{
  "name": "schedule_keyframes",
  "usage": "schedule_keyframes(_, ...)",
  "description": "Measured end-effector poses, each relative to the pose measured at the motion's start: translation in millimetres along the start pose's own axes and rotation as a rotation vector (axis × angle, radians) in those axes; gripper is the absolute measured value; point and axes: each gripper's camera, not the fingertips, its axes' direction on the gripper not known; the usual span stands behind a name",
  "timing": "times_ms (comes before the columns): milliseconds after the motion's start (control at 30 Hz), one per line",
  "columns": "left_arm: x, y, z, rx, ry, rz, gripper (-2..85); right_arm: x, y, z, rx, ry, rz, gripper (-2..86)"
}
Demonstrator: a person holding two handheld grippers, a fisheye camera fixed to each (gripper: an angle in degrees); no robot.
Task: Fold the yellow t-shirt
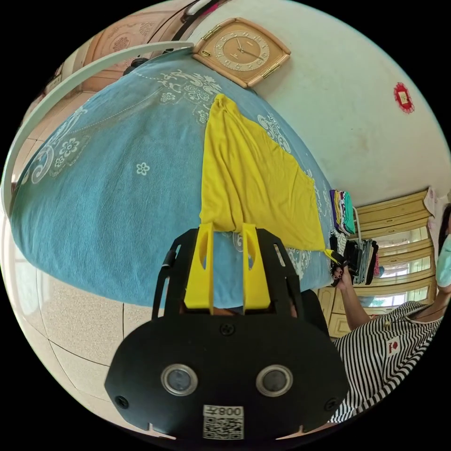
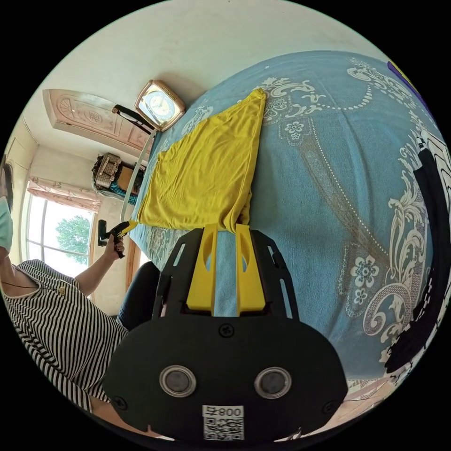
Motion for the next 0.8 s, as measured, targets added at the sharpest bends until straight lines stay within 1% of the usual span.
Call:
schedule_keyframes(133, -5, 12, -7, -0.024, -0.084, 0.03, 9.0, 13, 11, 7, 0.003, -0.022, 0.016, 6.5)
schedule_keyframes(233, -13, 22, -14, -0.01, -0.085, 0.011, 8.1, 21, 17, 15, 0.002, -0.034, 0.015, 5.1)
schedule_keyframes(433, -32, 46, -22, -0.016, -0.001, -0.072, 2.8, 28, 23, 30, -0.031, -0.011, 0.015, 1.5)
schedule_keyframes(667, -38, 95, -66, 0.075, 0.131, -0.085, 1.0, 35, 48, 3, -0.003, -0.103, 0.005, 0.6)
schedule_keyframes(800, -28, 120, -85, 0.09, 0.139, -0.04, 0.8, 39, 73, -18, 0.008, -0.174, 0.009, 0.4)
